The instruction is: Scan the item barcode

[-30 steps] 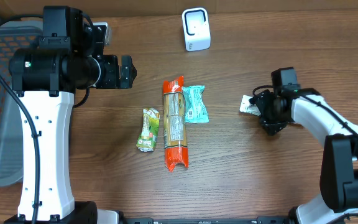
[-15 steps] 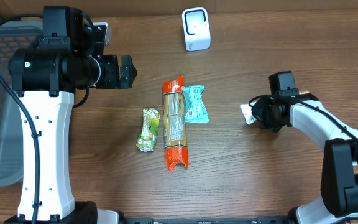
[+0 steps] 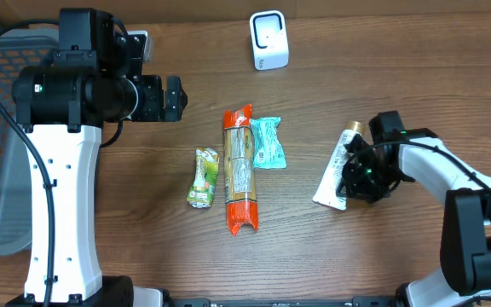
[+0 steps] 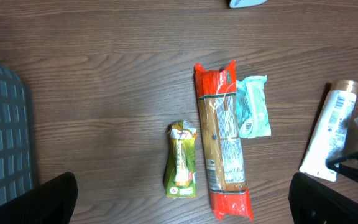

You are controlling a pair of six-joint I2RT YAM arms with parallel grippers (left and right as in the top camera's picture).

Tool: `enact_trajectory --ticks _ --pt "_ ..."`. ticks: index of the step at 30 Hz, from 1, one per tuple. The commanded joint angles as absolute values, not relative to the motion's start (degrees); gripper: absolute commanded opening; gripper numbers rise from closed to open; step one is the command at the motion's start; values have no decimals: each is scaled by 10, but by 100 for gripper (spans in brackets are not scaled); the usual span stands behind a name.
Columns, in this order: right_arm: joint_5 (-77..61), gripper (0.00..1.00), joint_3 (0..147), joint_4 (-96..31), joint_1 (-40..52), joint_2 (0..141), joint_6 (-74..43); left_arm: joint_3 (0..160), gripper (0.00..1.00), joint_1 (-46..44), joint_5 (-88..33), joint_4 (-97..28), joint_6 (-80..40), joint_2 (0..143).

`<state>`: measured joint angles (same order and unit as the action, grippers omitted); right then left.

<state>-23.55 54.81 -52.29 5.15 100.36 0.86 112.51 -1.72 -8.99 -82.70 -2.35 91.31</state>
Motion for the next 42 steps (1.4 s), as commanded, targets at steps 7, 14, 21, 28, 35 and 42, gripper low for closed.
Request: enact_trajectory --ticks 7,14,21,28,35,42 --pt "-387 74 615 -547 -60 980 9 1125 100 -15 -88 -825 -11 913" --pt "-406 78 551 -456 -53 982 -10 1125 100 -15 -88 -825 -11 913" --pt "-372 76 454 -280 -52 982 -85 1125 100 -15 -88 -825 -11 913" --pt "-372 70 404 -193 -50 982 -107 1125 100 -15 -88 -825 -11 913" --pt "-371 67 392 -194 -49 982 -107 1125 100 -15 -88 -825 -11 913" --pt "-365 67 386 -192 -49 982 -107 1125 100 -15 -88 -825 -11 913"
